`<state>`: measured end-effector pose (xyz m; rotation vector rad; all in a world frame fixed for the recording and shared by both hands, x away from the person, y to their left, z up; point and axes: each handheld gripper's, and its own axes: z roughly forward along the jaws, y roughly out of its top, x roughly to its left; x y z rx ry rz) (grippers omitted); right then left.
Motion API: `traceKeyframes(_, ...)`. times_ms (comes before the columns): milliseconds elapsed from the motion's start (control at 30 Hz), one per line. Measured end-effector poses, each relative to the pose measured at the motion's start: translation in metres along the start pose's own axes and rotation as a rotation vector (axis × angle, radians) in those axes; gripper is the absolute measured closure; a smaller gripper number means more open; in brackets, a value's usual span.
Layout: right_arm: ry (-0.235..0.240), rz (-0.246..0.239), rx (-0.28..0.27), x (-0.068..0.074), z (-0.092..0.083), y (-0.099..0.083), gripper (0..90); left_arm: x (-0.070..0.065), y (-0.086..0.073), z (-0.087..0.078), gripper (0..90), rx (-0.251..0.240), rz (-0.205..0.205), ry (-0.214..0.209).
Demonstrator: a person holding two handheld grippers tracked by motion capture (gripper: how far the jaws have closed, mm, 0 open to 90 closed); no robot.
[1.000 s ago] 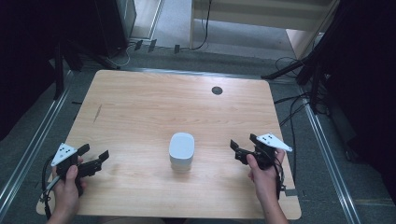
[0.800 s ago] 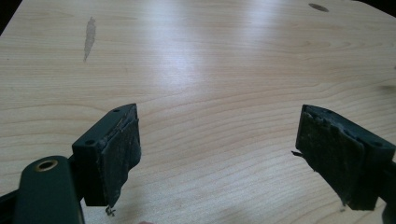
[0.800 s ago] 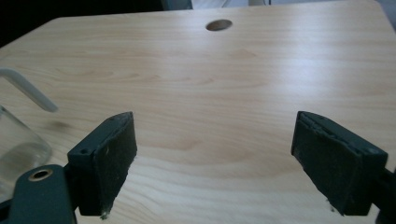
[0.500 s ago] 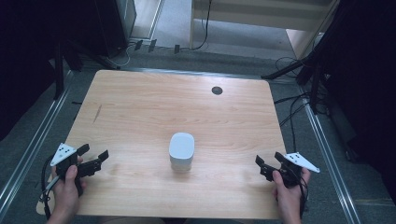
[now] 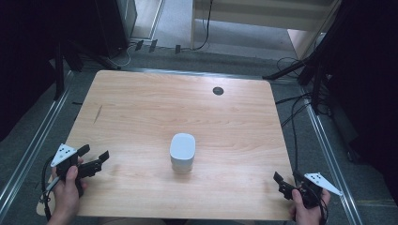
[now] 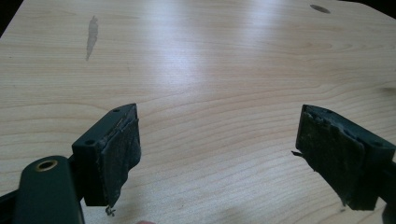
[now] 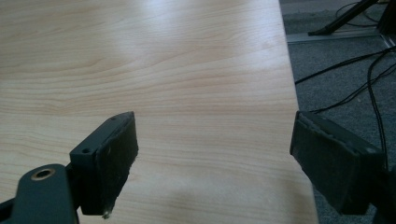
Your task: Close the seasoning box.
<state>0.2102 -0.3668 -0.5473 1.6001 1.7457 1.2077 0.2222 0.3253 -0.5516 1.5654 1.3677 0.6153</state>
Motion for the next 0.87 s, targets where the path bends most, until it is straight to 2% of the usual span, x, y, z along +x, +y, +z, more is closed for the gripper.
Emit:
traceKeyframes(133, -0.011, 0.002, -0.006, 0.0, -0.002, -0.001, 17.0, 0.0, 0.0, 0.0, 13.9, 0.002, 0.005, 0.002)
traceKeyframes(233, -0.005, 0.006, 0.009, 0.005, 0.0, -0.002, 17.3, 0.0, 0.0, 0.0, 13.9, 0.005, 0.008, 0.003)
traceKeyframes(333, -0.026, -0.03, 0.024, 0.01, 0.001, -0.003, 17.5, -0.001, 0.0, 0.0, 14.0, 0.008, 0.013, 0.0)
traceKeyframes(467, -0.041, -0.047, 0.031, 0.012, 0.001, -0.003, 18.1, -0.001, 0.001, 0.002, 14.1, 0.015, 0.017, 0.004)
traceKeyframes(667, -0.05, -0.011, 0.042, 0.009, 0.002, -0.002, 19.5, -0.001, 0.001, 0.003, 14.2, 0.023, 0.012, 0.003)
traceKeyframes(733, -0.05, -0.014, 0.041, 0.008, 0.002, -0.002, 19.5, -0.001, 0.001, 0.003, 14.3, 0.024, 0.01, 0.001)
traceKeyframes(867, -0.053, -0.004, 0.041, 0.008, 0.002, -0.002, 19.4, -0.002, 0.002, 0.004, 14.4, 0.028, 0.015, 0.024)
